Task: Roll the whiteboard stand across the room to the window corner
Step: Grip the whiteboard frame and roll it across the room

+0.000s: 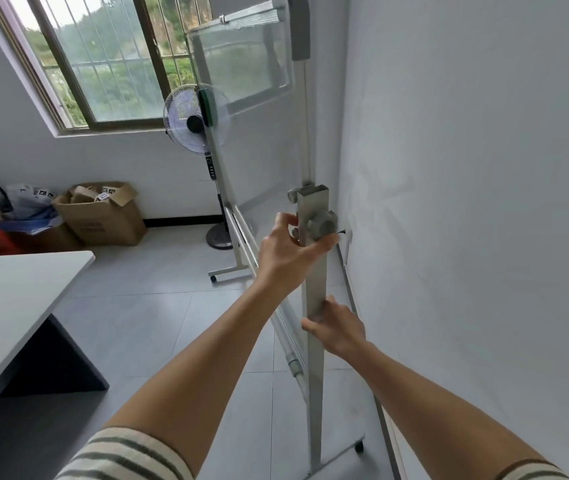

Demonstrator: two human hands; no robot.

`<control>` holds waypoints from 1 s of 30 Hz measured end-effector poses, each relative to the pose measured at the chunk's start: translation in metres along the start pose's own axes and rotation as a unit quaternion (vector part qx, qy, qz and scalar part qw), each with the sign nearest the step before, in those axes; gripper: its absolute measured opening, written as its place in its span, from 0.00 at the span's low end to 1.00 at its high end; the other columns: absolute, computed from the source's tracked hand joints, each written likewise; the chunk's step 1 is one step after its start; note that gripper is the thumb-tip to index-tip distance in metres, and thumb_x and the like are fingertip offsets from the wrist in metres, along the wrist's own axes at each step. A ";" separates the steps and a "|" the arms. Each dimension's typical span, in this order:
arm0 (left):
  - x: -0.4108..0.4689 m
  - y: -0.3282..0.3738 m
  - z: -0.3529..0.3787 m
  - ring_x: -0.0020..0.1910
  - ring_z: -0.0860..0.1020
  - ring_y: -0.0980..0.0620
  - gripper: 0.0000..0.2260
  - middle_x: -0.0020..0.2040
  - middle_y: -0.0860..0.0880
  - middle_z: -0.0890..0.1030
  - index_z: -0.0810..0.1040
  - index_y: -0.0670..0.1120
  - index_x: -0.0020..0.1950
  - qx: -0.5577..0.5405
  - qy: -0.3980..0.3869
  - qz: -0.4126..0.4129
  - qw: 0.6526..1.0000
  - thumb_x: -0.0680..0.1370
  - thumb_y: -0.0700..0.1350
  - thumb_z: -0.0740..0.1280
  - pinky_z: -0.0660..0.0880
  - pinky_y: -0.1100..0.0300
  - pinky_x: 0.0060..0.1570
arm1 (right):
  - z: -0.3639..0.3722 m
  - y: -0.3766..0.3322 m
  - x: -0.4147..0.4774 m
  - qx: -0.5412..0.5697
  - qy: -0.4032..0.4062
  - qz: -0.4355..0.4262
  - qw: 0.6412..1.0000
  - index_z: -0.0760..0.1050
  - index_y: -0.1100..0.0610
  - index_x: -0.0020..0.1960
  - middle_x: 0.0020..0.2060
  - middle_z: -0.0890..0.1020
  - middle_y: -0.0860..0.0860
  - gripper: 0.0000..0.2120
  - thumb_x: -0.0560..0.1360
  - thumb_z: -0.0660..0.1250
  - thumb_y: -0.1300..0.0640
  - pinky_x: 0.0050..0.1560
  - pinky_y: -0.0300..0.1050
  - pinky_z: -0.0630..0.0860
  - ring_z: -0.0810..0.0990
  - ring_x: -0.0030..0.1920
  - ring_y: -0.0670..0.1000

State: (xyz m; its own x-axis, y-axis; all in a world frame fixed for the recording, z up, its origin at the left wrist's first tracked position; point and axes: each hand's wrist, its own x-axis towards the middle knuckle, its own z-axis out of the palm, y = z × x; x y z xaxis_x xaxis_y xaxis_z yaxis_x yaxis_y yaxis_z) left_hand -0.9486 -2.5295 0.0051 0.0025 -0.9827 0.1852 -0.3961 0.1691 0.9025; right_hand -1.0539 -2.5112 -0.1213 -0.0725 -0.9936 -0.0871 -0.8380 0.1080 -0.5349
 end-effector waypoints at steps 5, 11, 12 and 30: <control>0.078 -0.006 0.025 0.32 0.74 0.56 0.27 0.33 0.57 0.73 0.72 0.49 0.57 0.010 0.015 -0.004 1.000 0.66 0.60 0.76 0.67 0.62 0.32 | -0.011 0.011 0.084 -0.008 0.005 -0.024 1.000 0.71 0.58 0.56 0.46 0.80 0.53 0.21 0.71 0.65 0.44 0.38 0.46 0.72 0.77 0.39 0.55; 0.166 -0.009 0.050 0.35 0.75 0.55 0.27 0.35 0.56 0.75 0.72 0.49 0.57 0.028 0.037 -0.008 0.999 0.66 0.61 0.75 0.68 0.62 0.33 | -0.022 0.024 0.183 0.003 -0.005 -0.040 0.999 0.70 0.57 0.56 0.47 0.83 0.54 0.24 0.71 0.65 0.40 0.42 0.48 0.76 0.81 0.45 0.57; 0.181 -0.009 0.055 0.35 0.75 0.56 0.27 0.36 0.56 0.75 0.72 0.49 0.57 0.033 0.040 -0.011 0.999 0.66 0.61 0.75 0.68 0.63 0.33 | -0.025 0.025 0.201 0.003 -0.011 -0.042 0.999 0.70 0.57 0.56 0.47 0.83 0.54 0.24 0.71 0.65 0.39 0.44 0.49 0.77 0.81 0.45 0.57; 0.246 -0.083 0.034 0.42 0.82 0.48 0.20 0.45 0.47 0.80 0.71 0.49 0.66 0.058 -0.040 -0.002 0.998 0.76 0.50 0.69 0.81 0.52 0.46 | -0.011 0.039 0.263 -0.191 -0.128 -0.012 0.973 0.66 0.55 0.33 0.35 0.77 0.53 0.21 0.75 0.59 0.39 0.38 0.45 0.71 0.78 0.39 0.56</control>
State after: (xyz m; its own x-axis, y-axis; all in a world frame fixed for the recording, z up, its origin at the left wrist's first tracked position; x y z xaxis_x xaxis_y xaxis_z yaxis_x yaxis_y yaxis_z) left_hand -0.9462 -2.7874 -0.0378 -0.0674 -0.9869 0.1467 -0.4999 0.1606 0.8511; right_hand -1.1113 -2.7684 -0.1555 0.0460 -0.9493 -0.3111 -0.9811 0.0156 -0.1928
